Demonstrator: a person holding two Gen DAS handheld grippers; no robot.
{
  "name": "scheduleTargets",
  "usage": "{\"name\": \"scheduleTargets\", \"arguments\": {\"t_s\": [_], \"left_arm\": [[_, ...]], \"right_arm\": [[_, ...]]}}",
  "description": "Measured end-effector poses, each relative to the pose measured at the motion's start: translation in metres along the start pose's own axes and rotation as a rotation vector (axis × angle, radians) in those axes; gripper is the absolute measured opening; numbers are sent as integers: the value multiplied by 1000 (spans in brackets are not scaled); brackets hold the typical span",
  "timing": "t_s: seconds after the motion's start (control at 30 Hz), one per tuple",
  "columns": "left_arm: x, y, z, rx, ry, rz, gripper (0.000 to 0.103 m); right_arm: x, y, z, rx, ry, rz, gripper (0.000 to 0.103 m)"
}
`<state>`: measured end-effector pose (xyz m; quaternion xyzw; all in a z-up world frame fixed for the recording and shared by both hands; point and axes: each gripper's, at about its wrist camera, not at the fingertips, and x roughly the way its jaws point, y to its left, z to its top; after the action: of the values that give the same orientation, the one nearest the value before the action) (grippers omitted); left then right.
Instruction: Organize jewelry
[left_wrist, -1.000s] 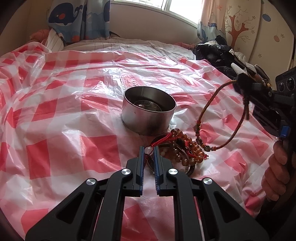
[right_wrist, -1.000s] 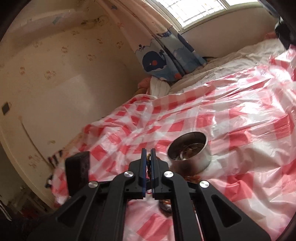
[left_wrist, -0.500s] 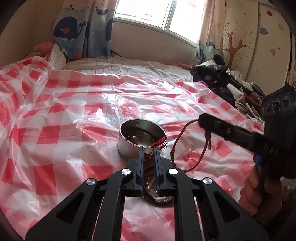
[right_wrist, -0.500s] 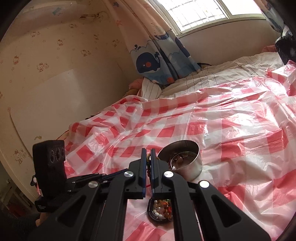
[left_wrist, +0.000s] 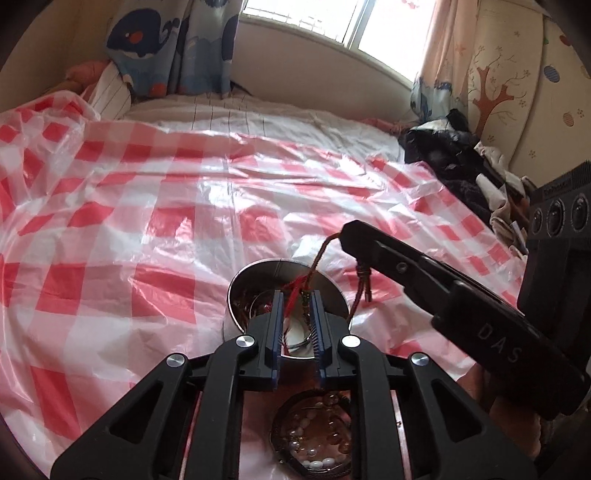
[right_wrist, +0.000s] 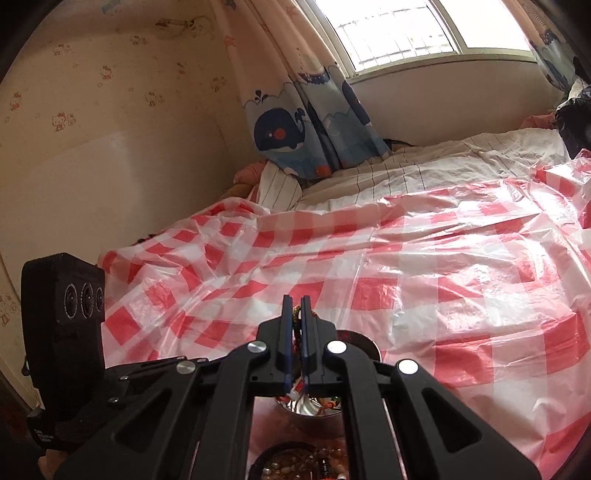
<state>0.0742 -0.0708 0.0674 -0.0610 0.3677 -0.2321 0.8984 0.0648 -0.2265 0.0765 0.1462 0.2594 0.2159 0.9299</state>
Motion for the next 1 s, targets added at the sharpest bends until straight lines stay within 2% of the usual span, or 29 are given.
{"name": "scheduleTargets", "arguments": {"t_s": [0.03, 0.07, 0.1, 0.13, 0.17, 0.33, 0.5, 0.63, 0.77, 0.87, 1.0], "left_arm": [[4, 2, -3, -1, 14, 13, 21], [5, 2, -6, 8, 20, 27, 22], [5, 2, -9, 19, 23, 32, 24], [3, 3, -11, 26, 23, 33, 29], [1, 3, -13, 31, 23, 41, 31], [-15, 6, -22, 47, 25, 70, 40], [-30, 11, -36, 66, 31, 104, 45], [-33, 18, -40, 46, 31, 105, 46], [-34, 19, -41, 45, 34, 94, 47], [-33, 16, -43, 63, 41, 90, 47], [-30, 9, -47, 89, 66, 85, 47]], "right_arm": [[13, -4, -4, 8, 47, -4, 5], [22, -8, -7, 26, 81, -5, 6], [26, -11, -10, 38, 100, -10, 11], [27, -14, -11, 53, 106, -18, 36], [25, -16, -12, 60, 94, -20, 46], [2, -19, -11, 86, 69, -13, 46], [-16, -20, -19, 90, 97, -79, 46], [-6, -12, -11, 46, 106, -112, 46], [1, 2, -3, 5, 121, -87, 46], [-20, 3, -17, 15, 153, -122, 46], [-40, -6, -59, 39, 285, -152, 46]]}}
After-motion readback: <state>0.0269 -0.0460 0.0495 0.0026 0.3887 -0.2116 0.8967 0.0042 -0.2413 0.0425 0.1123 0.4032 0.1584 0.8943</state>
